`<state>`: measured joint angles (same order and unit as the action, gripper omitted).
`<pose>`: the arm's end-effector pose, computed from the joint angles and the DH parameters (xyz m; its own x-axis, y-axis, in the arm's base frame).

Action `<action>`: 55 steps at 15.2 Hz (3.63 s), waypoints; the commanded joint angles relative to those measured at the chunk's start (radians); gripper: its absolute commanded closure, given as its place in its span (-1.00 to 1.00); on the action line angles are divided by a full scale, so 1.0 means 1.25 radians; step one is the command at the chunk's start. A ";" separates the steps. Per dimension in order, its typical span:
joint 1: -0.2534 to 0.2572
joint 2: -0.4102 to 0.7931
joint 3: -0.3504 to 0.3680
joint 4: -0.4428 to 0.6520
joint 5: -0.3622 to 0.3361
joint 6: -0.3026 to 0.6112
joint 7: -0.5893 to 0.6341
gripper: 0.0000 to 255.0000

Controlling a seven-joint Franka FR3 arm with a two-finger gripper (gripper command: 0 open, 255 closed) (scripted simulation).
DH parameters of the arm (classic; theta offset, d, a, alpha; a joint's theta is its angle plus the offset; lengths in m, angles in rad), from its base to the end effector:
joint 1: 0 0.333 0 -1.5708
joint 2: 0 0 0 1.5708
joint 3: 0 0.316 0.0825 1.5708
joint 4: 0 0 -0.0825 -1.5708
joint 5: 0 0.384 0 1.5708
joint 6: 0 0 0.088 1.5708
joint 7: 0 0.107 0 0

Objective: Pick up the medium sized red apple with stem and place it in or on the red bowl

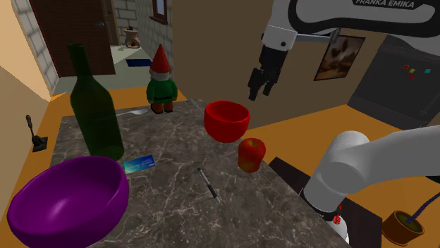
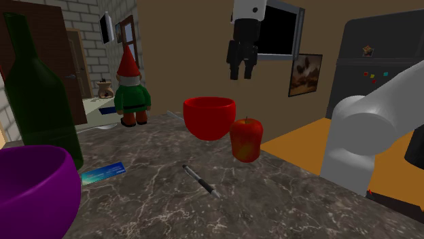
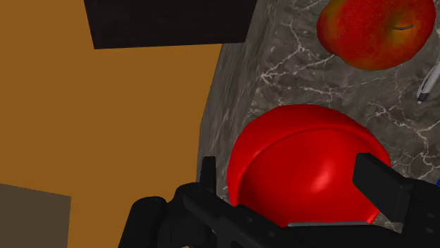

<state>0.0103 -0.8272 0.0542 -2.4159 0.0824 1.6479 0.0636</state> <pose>0.3019 0.0324 0.5812 0.9982 -0.0206 0.0556 -0.0181 -0.9988 -0.0461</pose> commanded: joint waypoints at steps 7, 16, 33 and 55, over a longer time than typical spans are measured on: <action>0.006 -0.062 0.143 -0.058 0.055 -0.055 0.200 -1.00; 0.017 -0.052 0.354 -0.061 0.176 -0.118 0.483 -1.00; 0.033 -0.074 0.373 -0.151 0.199 -0.052 0.477 1.00; 0.014 -0.056 0.325 0.002 0.154 -0.188 0.479 1.00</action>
<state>0.0284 -0.9008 0.4623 -2.4296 0.2770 1.4257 0.6596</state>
